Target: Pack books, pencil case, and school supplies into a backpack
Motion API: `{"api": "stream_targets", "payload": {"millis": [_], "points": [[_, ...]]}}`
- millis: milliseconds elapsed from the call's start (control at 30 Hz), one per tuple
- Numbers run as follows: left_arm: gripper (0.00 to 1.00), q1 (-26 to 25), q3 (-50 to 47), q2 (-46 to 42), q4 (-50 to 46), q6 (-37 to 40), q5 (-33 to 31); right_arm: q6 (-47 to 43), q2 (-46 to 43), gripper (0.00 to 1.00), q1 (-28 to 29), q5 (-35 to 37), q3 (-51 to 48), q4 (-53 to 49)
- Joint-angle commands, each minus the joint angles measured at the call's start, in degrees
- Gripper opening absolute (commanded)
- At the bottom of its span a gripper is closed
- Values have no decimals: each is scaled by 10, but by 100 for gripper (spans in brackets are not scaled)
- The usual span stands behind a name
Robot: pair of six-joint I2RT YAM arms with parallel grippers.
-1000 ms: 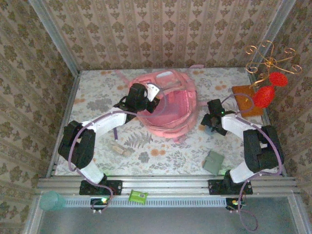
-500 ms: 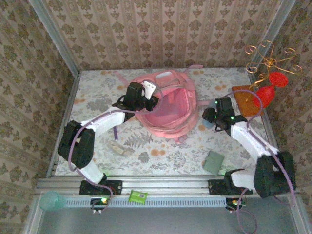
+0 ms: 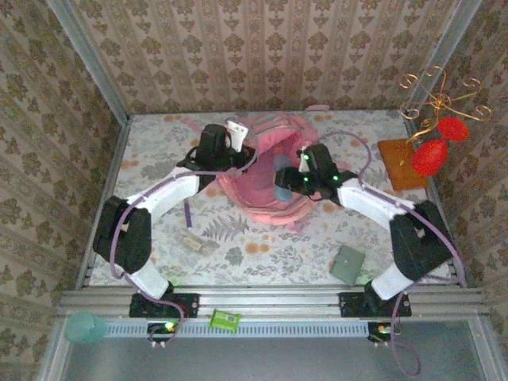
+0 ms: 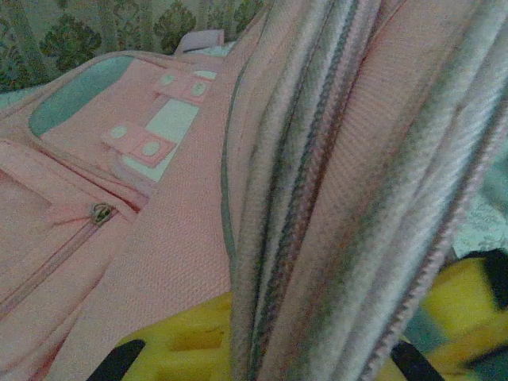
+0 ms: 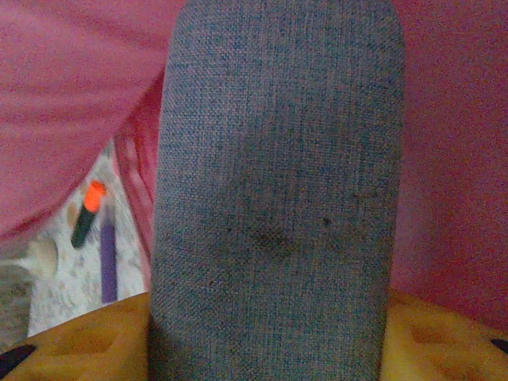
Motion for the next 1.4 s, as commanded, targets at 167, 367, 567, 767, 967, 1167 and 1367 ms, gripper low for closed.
{"api": "stream_targets", "payload": {"millis": [167, 367, 567, 767, 967, 1167, 1367], "points": [[0, -2, 65, -41, 75, -50, 59, 146, 150, 55, 32, 170, 134, 79], [0, -1, 88, -38, 59, -53, 41, 160, 187, 78, 26, 177, 157, 138], [0, 4, 86, -27, 58, -55, 40, 86, 104, 86, 26, 139, 102, 137], [0, 5, 79, -12, 47, -51, 31, -14, -65, 86, 26, 207, 17, -114], [0, 0, 32, -3, 85, -64, 35, 8, -253, 93, 26, 346, -108, -358], [0, -4, 15, -5, 99, -67, 37, 129, -304, 100, 25, 328, -203, -445], [0, -6, 11, -2, 111, -77, 50, 214, -316, 100, 27, 346, -266, -477]]}}
